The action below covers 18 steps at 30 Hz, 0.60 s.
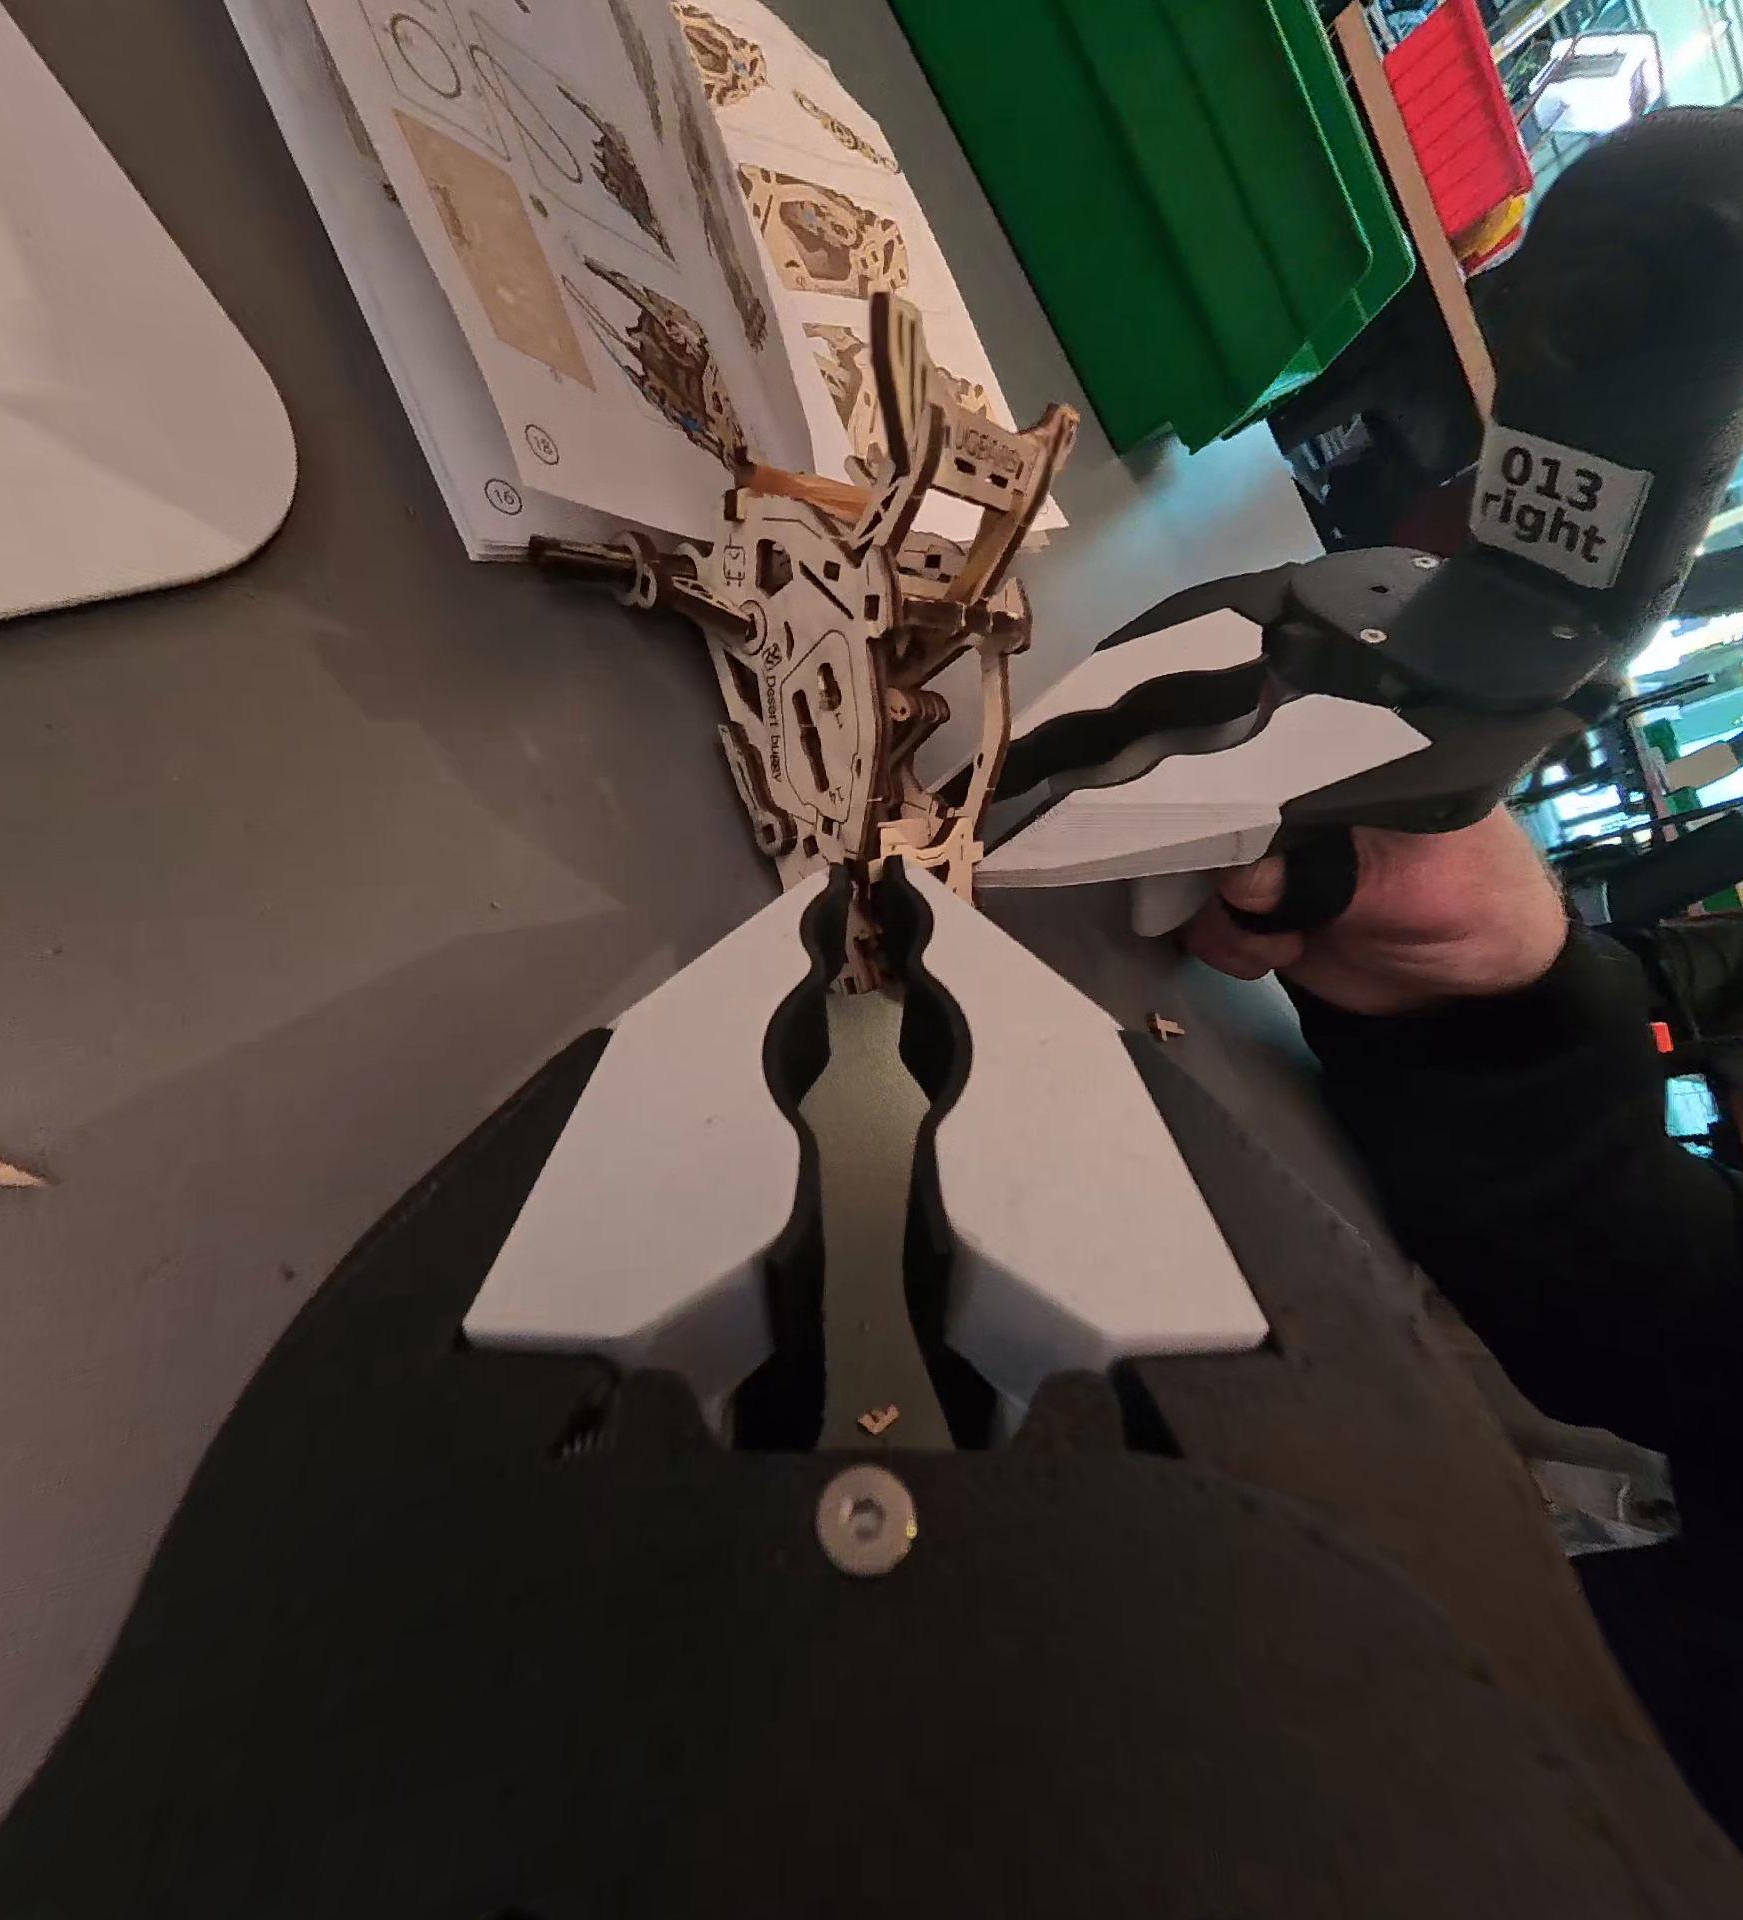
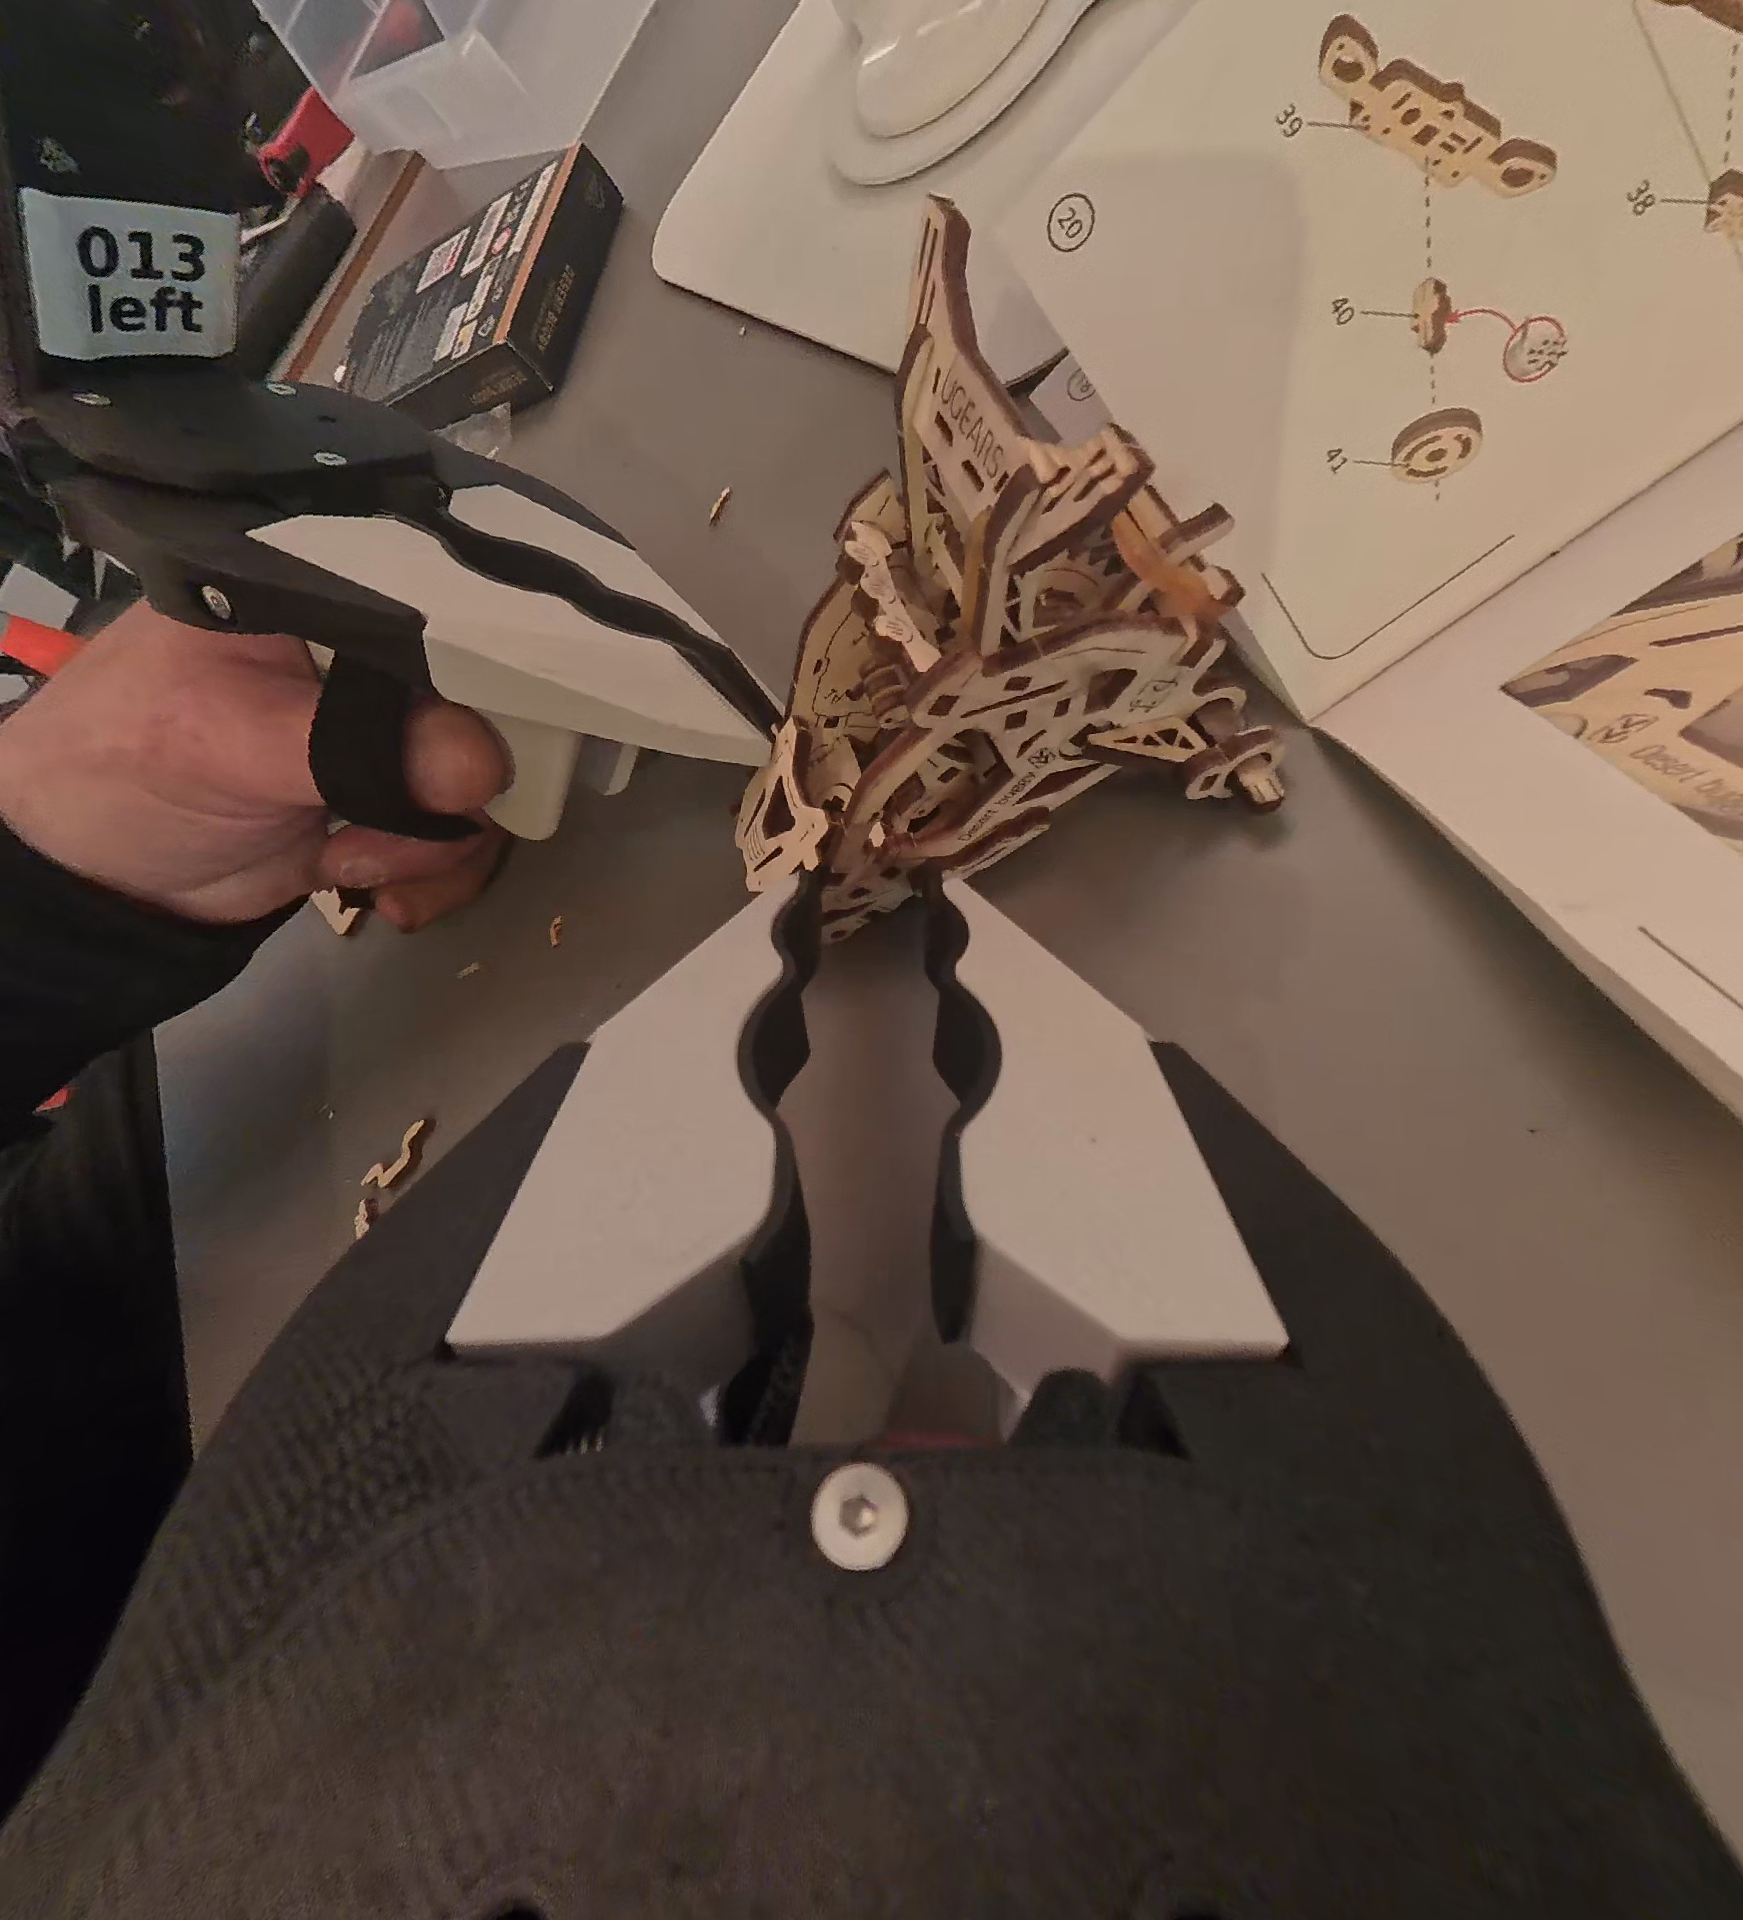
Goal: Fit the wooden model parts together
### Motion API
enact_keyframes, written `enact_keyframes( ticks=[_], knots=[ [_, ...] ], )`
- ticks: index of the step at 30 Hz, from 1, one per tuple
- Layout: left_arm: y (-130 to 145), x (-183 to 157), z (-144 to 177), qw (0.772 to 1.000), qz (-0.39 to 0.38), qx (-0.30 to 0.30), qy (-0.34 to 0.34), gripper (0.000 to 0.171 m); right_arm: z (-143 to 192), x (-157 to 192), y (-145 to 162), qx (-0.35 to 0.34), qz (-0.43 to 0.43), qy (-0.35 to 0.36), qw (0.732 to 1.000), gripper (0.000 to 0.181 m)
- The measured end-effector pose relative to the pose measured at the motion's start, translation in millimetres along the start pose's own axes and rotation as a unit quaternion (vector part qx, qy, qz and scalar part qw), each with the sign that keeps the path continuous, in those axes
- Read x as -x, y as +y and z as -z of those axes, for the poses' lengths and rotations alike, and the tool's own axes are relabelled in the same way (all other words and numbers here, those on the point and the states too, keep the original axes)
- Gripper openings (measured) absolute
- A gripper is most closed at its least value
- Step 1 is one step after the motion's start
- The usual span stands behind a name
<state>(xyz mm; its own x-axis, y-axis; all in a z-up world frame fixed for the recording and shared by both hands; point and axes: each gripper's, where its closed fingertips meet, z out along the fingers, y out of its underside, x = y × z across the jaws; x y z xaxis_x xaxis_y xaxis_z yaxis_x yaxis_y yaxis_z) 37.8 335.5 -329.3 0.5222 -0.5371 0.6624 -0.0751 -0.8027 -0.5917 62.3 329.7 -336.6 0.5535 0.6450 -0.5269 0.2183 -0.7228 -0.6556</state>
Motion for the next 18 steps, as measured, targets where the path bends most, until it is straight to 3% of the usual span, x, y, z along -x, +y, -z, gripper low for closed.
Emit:
enact_keyframes(
  ticks=[13, 16, 17, 18],
  knots=[
    [-2.9, 3.4, -2.4, 0.999, -0.014, -0.017, -0.029, 0.005, -1.0, -2.8, -2.3, -0.004, 0.005, 0.014, 1.0, 0.017],
    [-2.6, 1.6, 0.0, 1.0, 0.009, -0.015, -0.004, 0.003, 1.9, -1.6, -3.5, -0.01, -0.009, -0.006, 1.0, 0.017],
    [-2.0, 1.1, 2.0, 1.0, 0.02, -0.014, 0.008, 0.0, 4.0, 0.3, -5.3, -0.019, -0.011, -0.016, 1.0, 0.003],
    [-4.3, 2.6, 4.0, 0.999, 0.028, -0.021, 0.011, 0.0, 6.1, 0.5, -8.4, -0.032, -0.018, -0.022, 0.999, 0.0]
  ],
)
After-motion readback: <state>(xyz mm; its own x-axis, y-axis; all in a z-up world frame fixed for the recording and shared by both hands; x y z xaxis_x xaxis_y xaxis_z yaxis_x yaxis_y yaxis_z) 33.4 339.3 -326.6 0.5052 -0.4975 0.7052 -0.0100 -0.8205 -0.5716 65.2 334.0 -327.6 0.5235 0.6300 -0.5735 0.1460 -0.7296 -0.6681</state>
